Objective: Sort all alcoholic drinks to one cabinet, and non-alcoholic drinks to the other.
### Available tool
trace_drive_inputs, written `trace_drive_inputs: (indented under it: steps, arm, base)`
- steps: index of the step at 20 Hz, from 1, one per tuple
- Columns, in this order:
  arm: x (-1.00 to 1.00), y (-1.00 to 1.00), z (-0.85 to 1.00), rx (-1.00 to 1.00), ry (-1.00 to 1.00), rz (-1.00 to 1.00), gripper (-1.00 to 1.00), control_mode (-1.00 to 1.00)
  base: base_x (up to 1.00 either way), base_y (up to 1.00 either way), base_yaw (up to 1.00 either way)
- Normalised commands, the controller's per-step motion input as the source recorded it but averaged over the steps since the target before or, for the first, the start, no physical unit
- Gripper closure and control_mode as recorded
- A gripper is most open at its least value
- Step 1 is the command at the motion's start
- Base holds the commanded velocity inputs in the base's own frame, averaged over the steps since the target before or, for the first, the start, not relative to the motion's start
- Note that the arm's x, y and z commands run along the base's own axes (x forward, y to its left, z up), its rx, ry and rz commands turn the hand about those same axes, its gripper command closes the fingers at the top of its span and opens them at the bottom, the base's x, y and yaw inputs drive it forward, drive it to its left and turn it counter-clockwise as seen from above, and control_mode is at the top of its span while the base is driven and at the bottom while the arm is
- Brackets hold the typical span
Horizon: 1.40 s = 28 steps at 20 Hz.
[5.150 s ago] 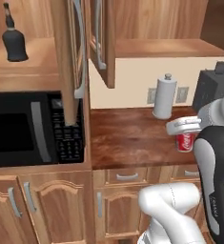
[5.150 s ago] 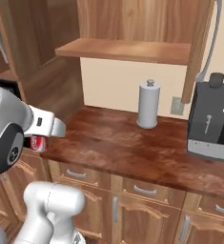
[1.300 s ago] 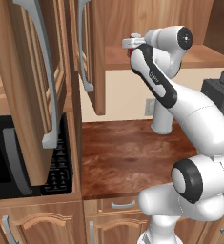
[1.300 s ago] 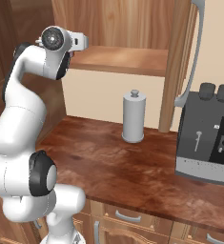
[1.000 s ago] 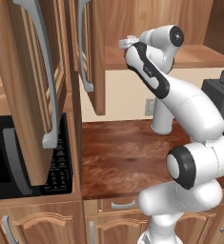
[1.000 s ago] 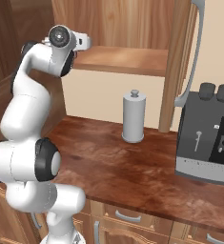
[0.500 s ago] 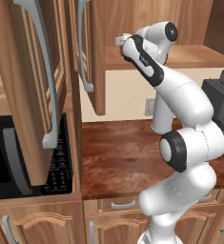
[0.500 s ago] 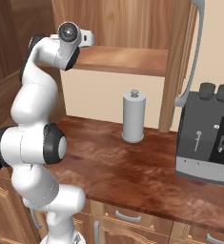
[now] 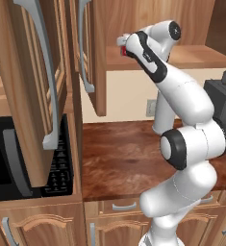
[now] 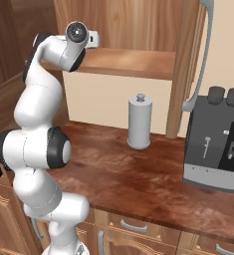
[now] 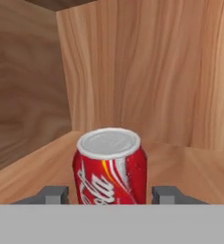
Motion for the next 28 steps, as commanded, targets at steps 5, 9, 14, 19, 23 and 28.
trace_drive_inputs:
  steps: [5, 9, 14, 19, 23, 28]
  arm:
    - [-0.07, -0.04, 0.00, 0.00, 0.00, 0.00, -1.00, -1.00]
    - [-0.35, -0.11, 0.00, 0.00, 0.00, 0.00, -1.00, -1.00]
    - [-0.87, -0.13, 0.19, 0.00, 0.00, 0.00, -1.00, -1.00]
    - [-1.00, -0.04, 0.24, 0.00, 0.00, 0.00, -1.00, -1.00]
    - [-1.00, 0.00, 0.05, 0.00, 0.00, 0.00, -1.00, -1.00]
    - [-1.00, 0.00, 0.00, -0.01, 0.00, -0.01, -1.00, -1.00]
  base:
    - [0.00, 0.00, 0.00]
    - [0.00, 0.00, 0.00]
    - [0.00, 0.00, 0.00]
    - [0.00, 0.00, 0.00]
    - [0.00, 0.00, 0.00]
    - [0.00, 0.00, 0.00]
